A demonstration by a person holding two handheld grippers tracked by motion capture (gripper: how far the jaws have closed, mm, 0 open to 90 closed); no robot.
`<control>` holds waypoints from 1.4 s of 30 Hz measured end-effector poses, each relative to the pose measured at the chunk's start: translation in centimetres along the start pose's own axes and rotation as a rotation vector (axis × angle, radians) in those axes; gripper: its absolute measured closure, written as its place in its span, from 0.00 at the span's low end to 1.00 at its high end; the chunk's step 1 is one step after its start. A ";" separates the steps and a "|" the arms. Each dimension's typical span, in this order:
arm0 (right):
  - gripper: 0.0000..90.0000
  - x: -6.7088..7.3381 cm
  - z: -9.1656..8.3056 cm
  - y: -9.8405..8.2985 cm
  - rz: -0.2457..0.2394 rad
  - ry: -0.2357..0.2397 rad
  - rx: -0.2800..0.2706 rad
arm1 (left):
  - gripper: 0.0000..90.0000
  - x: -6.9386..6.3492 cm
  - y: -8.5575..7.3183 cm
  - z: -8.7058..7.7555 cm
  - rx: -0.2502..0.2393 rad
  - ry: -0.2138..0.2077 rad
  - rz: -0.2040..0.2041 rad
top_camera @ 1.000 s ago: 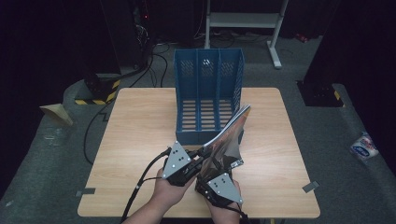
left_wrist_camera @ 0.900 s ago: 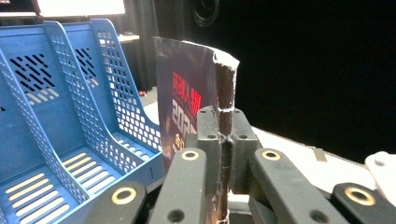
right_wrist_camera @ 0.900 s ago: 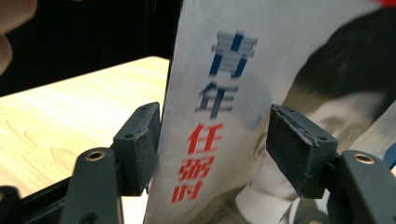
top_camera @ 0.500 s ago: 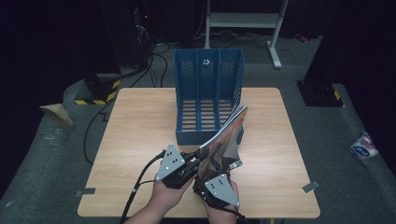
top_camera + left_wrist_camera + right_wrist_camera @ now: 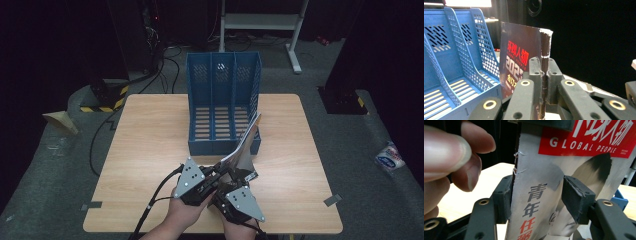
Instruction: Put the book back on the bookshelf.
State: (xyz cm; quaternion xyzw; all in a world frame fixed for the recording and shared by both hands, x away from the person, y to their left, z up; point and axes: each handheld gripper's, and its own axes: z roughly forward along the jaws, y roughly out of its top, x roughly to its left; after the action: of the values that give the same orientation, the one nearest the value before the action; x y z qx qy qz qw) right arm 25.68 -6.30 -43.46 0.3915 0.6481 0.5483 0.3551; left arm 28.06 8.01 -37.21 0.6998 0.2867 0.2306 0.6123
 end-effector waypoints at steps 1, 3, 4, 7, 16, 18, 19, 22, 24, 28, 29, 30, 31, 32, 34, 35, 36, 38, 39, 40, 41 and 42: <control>0.51 0.0 0.0 0.0 0.006 0.001 0.001 | 0.95 0.0 0.0 0.1 0.000 0.001 0.000; 0.53 -0.1 0.0 0.0 0.004 0.004 0.000 | 0.95 -0.1 0.1 0.3 0.003 0.005 -0.006; 0.54 -0.1 0.0 0.0 0.005 0.005 0.001 | 0.95 -0.2 0.1 0.3 0.004 0.007 -0.010; 0.57 -0.3 -0.2 0.0 0.010 0.011 -0.004 | 0.95 -0.5 0.4 0.5 0.007 0.016 0.006; 0.72 -1.2 -0.9 0.1 -0.012 0.000 -0.003 | 0.95 -1.1 0.3 1.1 -0.019 0.028 -0.019; 0.75 -1.3 -1.0 -0.2 -0.003 0.001 0.001 | 0.95 -1.3 0.2 1.2 -0.021 0.028 -0.015; 0.76 -1.3 -1.1 -0.2 -0.002 -0.002 -0.004 | 0.94 -1.3 0.2 1.2 -0.020 0.023 -0.014; 0.82 -1.5 -1.5 -0.3 0.005 -0.006 -0.005 | 0.91 -1.5 0.2 1.3 -0.025 0.013 -0.010; 0.85 -1.7 -1.9 -0.3 0.009 -0.006 0.001 | 0.89 -1.7 0.3 1.4 -0.029 0.007 -0.005; 0.91 -2.3 -2.6 -0.5 0.019 -0.014 -0.009 | 0.83 -2.0 0.4 1.7 -0.026 -0.006 0.016; 0.92 -2.4 -2.7 -0.5 0.020 -0.018 -0.005 | 0.81 -2.1 0.4 1.8 -0.024 -0.006 0.020; 0.93 -2.6 -2.7 -0.5 0.021 -0.017 -0.005 | 0.79 -2.1 0.5 1.8 -0.022 -0.006 0.027; 0.94 -2.7 -2.8 -0.4 0.024 -0.016 -0.003 | 0.78 -2.2 0.6 1.9 -0.023 -0.001 0.039; 0.94 -2.9 -2.8 -0.4 0.027 -0.020 -0.003 | 0.75 -2.4 0.8 1.9 -0.023 0.010 0.064; 0.95 -3.1 -2.9 -0.3 0.036 -0.020 -0.007 | 0.71 -2.7 1.0 1.8 -0.025 0.012 0.095; 0.96 -3.3 -3.0 -0.2 0.038 -0.018 -0.005 | 0.69 -2.6 1.0 1.7 -0.027 -0.001 0.089; 0.96 -3.4 -3.1 -0.2 0.044 -0.018 -0.008 | 0.66 -2.5 1.1 1.6 -0.029 -0.013 0.081; 0.96 -3.7 -3.2 -0.2 0.044 -0.015 -0.006 | 0.62 -2.3 1.2 1.5 -0.028 -0.019 0.074; 0.96 -3.7 -3.2 -0.2 0.041 -0.014 -0.007 | 0.61 -2.3 1.3 1.4 -0.027 -0.021 0.063; 0.96 -3.7 -3.3 -0.2 0.039 -0.013 -0.007 | 0.61 -2.3 1.3 1.2 -0.031 -0.023 0.060; 0.96 -3.7 -3.3 -0.2 0.041 -0.014 -0.008 | 0.60 -2.2 1.4 1.0 -0.041 -0.024 0.064; 0.96 -3.8 -3.3 -0.2 0.043 -0.011 -0.008 | 0.59 -2.2 1.5 0.9 -0.046 -0.027 0.061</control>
State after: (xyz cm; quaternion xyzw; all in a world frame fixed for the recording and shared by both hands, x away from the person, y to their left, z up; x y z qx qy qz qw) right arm 24.40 -11.14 -43.04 0.4071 0.6352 0.5562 0.3485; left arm 27.28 5.74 -35.76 0.6971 0.2516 0.2464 0.6245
